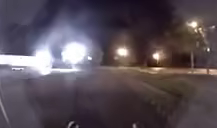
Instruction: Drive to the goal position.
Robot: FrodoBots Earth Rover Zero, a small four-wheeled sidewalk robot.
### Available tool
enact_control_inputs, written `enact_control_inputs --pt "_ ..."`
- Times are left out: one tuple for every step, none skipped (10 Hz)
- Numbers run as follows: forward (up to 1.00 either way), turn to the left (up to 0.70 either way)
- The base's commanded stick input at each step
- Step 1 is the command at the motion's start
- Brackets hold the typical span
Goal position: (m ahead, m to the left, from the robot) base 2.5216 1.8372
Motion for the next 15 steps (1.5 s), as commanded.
enact_control_inputs --pt "0.50 0.00" --pt "0.50 0.00" --pt "0.50 0.00" --pt "0.50 0.00" --pt "0.50 0.00" --pt "0.50 0.00" --pt "0.50 0.00" --pt "0.50 0.00" --pt "0.50 0.00" --pt "0.50 0.00" --pt "0.50 0.00" --pt "0.50 0.00" --pt "0.50 0.00" --pt "0.50 0.00" --pt "0.50 0.00"
